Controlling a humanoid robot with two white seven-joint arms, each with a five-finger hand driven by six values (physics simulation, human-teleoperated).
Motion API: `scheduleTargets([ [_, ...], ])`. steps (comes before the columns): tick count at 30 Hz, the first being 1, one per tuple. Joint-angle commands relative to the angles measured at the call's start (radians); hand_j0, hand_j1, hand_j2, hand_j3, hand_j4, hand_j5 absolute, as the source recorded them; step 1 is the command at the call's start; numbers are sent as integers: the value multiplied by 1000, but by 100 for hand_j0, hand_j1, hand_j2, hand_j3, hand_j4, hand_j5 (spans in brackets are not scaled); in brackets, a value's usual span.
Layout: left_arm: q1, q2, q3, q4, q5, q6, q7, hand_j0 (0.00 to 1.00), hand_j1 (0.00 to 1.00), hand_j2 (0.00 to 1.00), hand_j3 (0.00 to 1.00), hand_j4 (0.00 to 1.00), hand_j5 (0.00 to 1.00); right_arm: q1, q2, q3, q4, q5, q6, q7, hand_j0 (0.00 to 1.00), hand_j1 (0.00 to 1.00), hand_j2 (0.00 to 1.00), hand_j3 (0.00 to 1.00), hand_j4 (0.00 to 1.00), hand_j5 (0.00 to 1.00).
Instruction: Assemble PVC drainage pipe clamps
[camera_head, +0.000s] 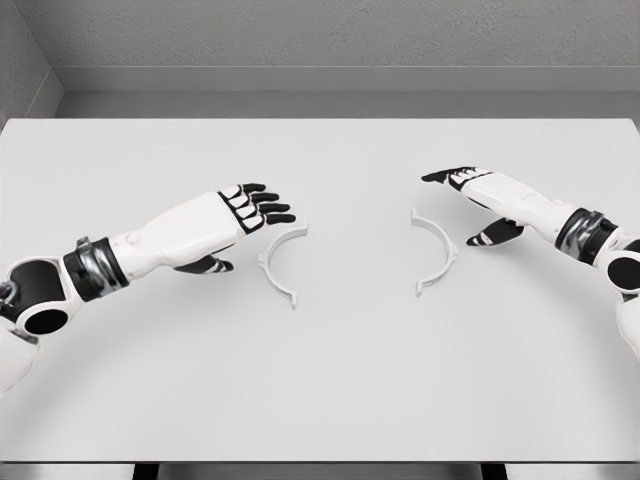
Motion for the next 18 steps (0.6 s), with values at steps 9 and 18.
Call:
scheduleTargets([
  [9,-21,-71,-4,121,1,1,-26,100,100,100,100,100,100,0,0,17,-19,-10,3,-1,100,100,100,100,100,100],
  [18,-29,-89,-6,121,1,1,-28,100,100,100,100,100,100,17,-9,17,-44,-32,3,1,100,100,100,100,100,100],
])
